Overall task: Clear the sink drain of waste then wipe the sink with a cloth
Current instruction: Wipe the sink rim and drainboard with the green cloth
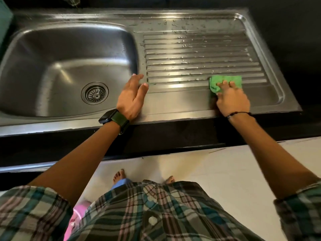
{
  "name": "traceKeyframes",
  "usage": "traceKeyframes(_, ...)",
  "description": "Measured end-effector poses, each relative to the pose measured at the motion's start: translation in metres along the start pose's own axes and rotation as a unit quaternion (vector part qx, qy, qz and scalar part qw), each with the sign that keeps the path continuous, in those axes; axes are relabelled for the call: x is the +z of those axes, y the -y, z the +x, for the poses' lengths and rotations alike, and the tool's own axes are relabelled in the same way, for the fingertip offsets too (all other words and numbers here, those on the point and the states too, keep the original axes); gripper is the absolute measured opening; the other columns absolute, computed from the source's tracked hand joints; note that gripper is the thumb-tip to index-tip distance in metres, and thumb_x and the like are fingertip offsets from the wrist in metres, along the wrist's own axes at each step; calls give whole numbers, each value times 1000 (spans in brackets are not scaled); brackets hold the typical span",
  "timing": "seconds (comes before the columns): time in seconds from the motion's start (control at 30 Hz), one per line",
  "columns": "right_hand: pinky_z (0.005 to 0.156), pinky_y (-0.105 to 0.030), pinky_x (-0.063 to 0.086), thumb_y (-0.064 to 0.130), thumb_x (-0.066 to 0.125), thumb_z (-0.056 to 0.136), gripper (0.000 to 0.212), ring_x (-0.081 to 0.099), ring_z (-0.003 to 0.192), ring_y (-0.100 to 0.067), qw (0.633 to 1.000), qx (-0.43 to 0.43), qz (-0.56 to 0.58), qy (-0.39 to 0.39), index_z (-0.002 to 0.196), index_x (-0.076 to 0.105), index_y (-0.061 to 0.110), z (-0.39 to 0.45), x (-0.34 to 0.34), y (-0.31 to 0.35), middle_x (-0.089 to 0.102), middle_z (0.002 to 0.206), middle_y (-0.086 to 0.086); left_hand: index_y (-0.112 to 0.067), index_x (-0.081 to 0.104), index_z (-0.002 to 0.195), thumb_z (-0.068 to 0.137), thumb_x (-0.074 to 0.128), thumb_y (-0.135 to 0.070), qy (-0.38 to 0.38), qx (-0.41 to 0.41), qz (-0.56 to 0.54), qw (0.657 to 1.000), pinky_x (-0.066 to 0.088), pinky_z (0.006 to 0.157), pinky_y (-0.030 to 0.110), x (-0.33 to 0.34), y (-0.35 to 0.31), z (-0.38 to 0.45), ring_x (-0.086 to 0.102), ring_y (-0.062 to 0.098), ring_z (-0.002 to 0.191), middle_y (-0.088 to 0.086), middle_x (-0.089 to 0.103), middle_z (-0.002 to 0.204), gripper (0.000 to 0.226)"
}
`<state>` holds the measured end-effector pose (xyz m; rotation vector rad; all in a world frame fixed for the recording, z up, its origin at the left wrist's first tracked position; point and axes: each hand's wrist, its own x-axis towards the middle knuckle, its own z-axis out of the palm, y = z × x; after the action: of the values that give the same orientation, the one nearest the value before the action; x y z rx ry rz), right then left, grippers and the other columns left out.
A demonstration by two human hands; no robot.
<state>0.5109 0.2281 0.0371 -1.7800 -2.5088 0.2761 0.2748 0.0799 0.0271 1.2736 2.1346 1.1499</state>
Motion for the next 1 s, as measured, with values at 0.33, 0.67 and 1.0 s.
traceKeyframes(0.33,118,-45,13,22,43,91,56,15,142,-37,961,-266,-24,75,143,27,7,-43,37,150,29,151,-14,-10,41,126,87,26,-43,52,21,91,994,35,82,33,8,2,10,52,34,106,16,49,128,54)
traceKeyframes(0.67,116,-36,17,24,43,91,44,29,140,-16,971,-232,-10,49,134,43,26,-30,4,3,38,149,0,-8,33,137,85,29,-46,148,102,267,947,29,109,48,8,-6,6,32,34,133,14,28,149,65)
traceKeyframes(1.0,89,-44,43,32,46,91,39,54,109,-40,999,-10,-33,22,125,46,13,-20,-27,-60,52,128,-17,-6,28,141,94,37,-33,208,252,287,901,9,118,41,88,-45,75,13,30,143,19,22,152,55)
